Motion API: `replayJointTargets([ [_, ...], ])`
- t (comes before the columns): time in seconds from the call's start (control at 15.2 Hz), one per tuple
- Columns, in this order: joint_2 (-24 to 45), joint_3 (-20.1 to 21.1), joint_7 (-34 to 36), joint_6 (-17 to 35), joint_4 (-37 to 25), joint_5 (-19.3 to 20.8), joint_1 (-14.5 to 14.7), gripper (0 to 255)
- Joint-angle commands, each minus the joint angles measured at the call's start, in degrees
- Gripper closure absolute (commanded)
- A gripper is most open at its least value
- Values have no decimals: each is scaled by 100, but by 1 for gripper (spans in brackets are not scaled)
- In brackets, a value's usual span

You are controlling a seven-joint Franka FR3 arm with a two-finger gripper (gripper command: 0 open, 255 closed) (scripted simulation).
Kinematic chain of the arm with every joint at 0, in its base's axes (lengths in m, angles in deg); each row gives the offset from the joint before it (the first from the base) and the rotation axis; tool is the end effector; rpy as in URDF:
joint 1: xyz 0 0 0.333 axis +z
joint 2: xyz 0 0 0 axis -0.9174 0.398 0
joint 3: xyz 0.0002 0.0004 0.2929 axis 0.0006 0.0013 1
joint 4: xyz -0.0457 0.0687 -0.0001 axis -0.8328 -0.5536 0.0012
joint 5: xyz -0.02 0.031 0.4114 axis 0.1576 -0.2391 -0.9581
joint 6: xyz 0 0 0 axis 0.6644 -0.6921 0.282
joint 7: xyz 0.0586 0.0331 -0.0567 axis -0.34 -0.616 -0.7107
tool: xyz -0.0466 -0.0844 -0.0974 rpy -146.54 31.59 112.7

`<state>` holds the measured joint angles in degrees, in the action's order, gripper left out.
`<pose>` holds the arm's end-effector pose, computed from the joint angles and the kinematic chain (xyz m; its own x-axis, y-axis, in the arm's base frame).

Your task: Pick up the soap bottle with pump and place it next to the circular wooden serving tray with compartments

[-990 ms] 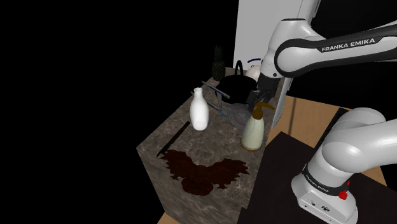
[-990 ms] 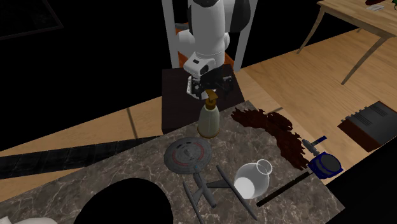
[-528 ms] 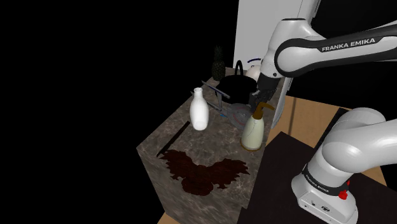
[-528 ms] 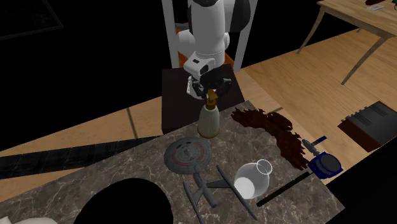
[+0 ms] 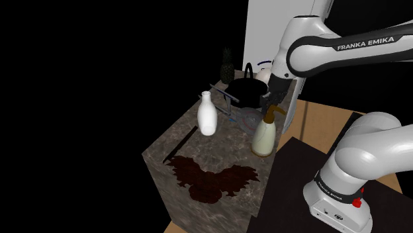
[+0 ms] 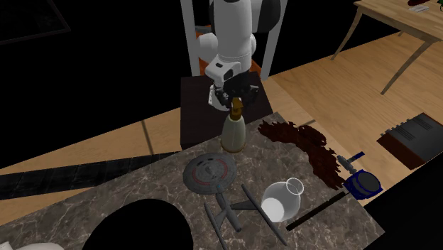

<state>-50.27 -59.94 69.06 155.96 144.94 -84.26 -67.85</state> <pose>0.3352 -0.0146 0.3854 0.9850 -0.1509 0.0842 -0.1414 -0.9839 -0.1094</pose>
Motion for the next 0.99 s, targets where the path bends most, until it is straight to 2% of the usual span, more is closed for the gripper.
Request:
replayJointTargets([
  [0.0,-28,-7,4,-181,-153,12,-9,255],
  [0.92,-84,13,100,-1283,-1202,25,-2,255],
])
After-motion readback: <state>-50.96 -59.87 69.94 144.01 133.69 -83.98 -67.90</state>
